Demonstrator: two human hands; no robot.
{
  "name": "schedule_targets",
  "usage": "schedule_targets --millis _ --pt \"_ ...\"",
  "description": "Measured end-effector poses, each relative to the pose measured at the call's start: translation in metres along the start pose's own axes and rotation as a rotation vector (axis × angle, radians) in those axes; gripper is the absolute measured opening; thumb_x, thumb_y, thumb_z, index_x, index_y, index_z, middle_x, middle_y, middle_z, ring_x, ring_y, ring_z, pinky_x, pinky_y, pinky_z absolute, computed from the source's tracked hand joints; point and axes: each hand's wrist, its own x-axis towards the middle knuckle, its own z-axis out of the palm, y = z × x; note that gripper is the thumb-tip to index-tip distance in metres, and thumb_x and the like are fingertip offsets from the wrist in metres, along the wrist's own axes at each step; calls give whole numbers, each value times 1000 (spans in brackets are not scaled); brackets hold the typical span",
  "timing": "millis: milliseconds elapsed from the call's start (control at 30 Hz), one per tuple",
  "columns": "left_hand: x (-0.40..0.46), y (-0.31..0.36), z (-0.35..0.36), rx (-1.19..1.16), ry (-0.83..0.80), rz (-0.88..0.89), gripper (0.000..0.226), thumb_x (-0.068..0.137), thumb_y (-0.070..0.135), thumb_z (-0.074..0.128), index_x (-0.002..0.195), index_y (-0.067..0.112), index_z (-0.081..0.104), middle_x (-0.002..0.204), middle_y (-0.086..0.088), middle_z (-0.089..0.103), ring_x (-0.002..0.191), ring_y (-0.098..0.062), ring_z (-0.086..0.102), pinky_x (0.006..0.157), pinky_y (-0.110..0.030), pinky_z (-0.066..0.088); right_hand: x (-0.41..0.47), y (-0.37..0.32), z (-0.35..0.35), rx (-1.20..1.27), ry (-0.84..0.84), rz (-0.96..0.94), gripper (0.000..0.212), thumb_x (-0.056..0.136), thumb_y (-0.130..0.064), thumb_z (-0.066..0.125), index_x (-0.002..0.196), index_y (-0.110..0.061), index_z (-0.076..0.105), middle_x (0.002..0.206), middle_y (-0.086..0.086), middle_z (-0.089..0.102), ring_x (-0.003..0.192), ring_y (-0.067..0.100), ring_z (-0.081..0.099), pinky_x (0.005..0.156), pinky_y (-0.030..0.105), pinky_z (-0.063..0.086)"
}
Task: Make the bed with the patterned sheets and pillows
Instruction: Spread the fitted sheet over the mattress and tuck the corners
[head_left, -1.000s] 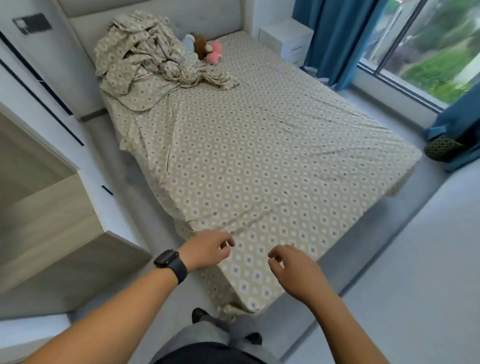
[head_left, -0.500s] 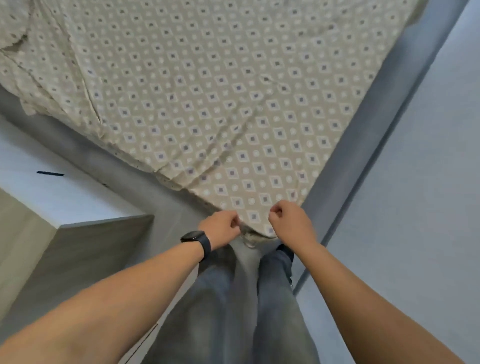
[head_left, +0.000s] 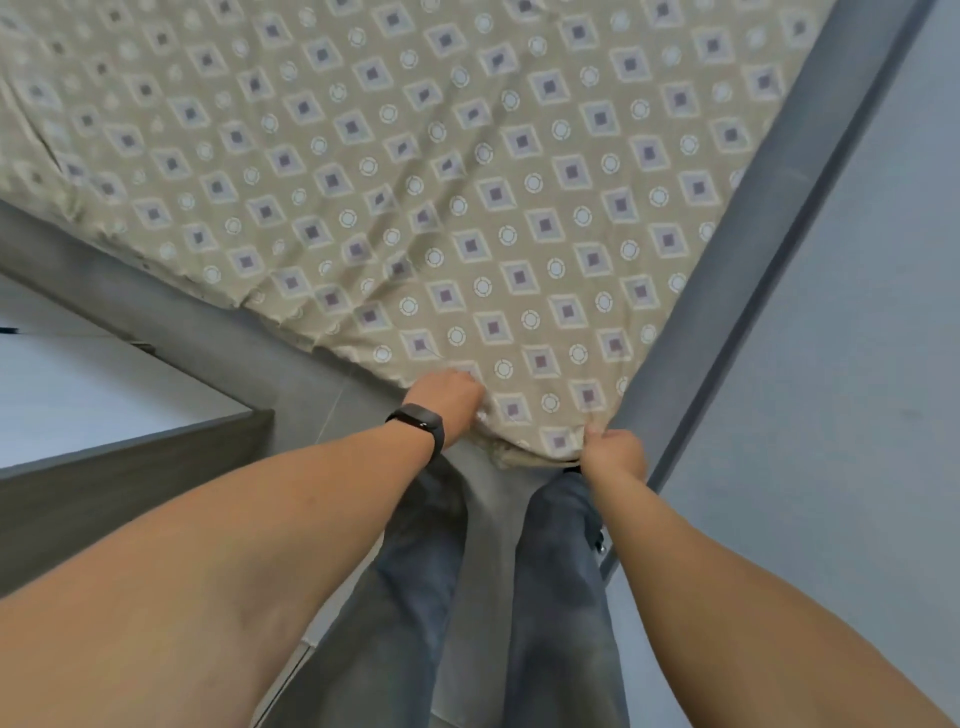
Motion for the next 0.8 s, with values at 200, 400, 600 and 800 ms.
schedule_targets --millis 200,400,600,800 --pt "-8 10 6 -28 14 47 23 96 10 58 119 13 55 121 -8 56 111 -30 54 83 -40 46 2 14 -21 -27 -116 -86 27 104 -29 51 82 -12 54 82 6 58 75 24 53 77 39 48" --pt "-3 26 4 -78 34 -12 26 93 -6 44 110 9 57 115 -12 57 102 -33 60 77 -41 49 4 16 -28 43 -173 -196 15 100 -27 58 90 -16 57 89 1 63 80 20 57 78 37 47" --pt "-2 41 1 -48 -59 142 22 91 1 53 106 15 60 112 -7 61 101 -31 61 75 -37 46 10 35 -41 -30 -25 -171 13 104 -27 52 98 -18 57 98 3 64 95 27 58 83 38 46" --pt "8 69 12 -70 -72 178 10 98 30 55 103 21 54 108 -3 63 96 -30 64 73 -38 50 11 41 -54 -114 -14 -185 27 105 -30 47 125 -16 55 123 9 60 102 28 55 88 41 47"
